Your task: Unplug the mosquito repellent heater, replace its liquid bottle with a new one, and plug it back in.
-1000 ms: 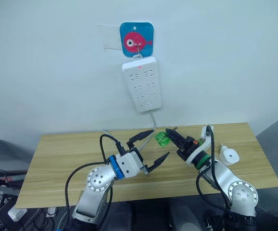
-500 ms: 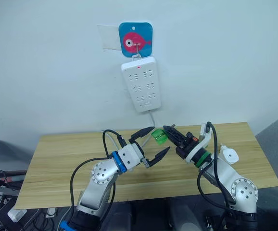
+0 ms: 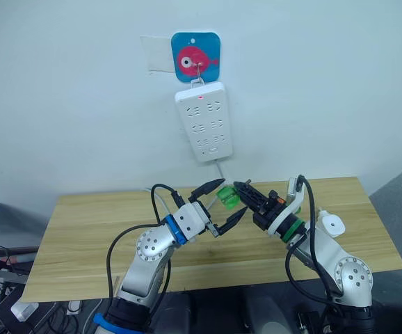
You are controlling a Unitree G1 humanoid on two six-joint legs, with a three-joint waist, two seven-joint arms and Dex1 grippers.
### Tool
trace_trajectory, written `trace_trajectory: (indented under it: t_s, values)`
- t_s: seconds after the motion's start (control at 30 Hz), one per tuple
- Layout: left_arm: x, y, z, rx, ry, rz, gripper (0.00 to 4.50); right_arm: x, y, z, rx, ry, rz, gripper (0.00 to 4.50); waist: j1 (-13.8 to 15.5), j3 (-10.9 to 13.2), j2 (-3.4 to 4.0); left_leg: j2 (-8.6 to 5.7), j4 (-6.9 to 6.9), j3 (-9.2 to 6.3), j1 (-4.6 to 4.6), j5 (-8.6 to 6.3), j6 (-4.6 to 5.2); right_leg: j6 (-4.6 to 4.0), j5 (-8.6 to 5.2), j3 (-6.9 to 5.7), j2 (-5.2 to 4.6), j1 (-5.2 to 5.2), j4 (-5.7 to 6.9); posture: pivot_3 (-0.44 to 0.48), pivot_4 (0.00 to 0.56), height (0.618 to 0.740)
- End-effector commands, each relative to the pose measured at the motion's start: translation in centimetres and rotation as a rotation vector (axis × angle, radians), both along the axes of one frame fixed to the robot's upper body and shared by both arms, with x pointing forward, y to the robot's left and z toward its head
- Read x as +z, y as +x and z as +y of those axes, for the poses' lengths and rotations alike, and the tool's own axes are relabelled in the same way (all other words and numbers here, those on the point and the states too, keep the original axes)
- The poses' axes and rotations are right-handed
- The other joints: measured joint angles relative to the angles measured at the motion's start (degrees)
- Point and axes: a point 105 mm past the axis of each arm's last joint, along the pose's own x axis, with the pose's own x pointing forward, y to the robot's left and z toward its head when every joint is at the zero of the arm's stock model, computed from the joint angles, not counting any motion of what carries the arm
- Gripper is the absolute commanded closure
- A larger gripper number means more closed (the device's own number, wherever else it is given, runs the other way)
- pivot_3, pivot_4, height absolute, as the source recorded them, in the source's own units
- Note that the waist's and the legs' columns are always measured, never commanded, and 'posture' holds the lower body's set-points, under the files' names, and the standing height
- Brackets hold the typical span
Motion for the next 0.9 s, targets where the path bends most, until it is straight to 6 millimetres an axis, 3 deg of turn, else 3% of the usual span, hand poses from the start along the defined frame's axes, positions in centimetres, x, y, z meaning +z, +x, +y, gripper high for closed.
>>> trace_trajectory:
  t_s: [0.03, 0.13, 0.17, 0.67, 0.83, 0.9]
  values:
    - [0.75, -0.40, -0.52, -0.029, -0.032, -0.023, 1.19, 1.37, -0.31, 0.20, 0.012, 0.047, -0.035, 3.65, 0.00, 0.00, 0.00, 0.00, 0.00, 0.00, 0.00, 0.00, 0.00, 0.00, 0.00, 0.00, 0.00, 0.00, 0.00, -0.089, 0.207, 0.740]
    - [0.77, -0.35, -0.62, -0.028, -0.035, -0.025, 2.13, 1.60, -0.35, 0.20, 0.016, 0.069, -0.029, 3.65, -0.01, 0.00, 0.00, 0.00, 0.00, -0.01, 0.00, 0.00, 0.00, 0.00, 0.00, 0.00, 0.00, 0.00, 0.00, -0.092, 0.209, 0.740]
    - [0.76, -0.31, -0.60, -0.025, -0.035, -0.025, 2.25, 1.61, -0.44, 0.23, 0.020, 0.073, -0.026, 3.65, -0.01, 0.00, 0.00, 0.00, 0.00, -0.01, 0.00, 0.00, 0.00, 0.00, 0.00, 0.00, 0.00, 0.01, 0.00, -0.092, 0.209, 0.740]
    - [0.60, 0.20, -0.32, 0.026, 0.000, -0.046, 2.24, 1.82, -0.72, 0.62, 0.045, 0.094, -0.018, 3.65, 0.03, 0.01, 0.00, 0.01, 0.00, -0.01, 0.00, 0.00, 0.01, 0.00, 0.00, 0.00, 0.00, 0.01, -0.02, -0.086, 0.216, 0.740]
    - [0.63, 0.28, -0.57, 0.025, -0.018, -0.035, 0.61, 1.87, -0.67, 0.64, 0.046, 0.095, -0.020, 3.65, 0.04, 0.01, 0.00, 0.01, 0.00, -0.02, -0.01, 0.00, 0.01, 0.00, 0.00, -0.01, 0.00, 0.01, -0.02, -0.091, 0.212, 0.740]
    - [0.69, 0.28, -0.67, 0.022, -0.021, -0.036, 0.61, 1.88, -0.66, 0.63, 0.045, 0.095, -0.020, 3.65, 0.03, 0.01, 0.00, 0.00, 0.00, -0.01, -0.01, -0.01, 0.01, 0.00, 0.00, 0.00, 0.00, 0.02, -0.04, -0.092, 0.212, 0.740]
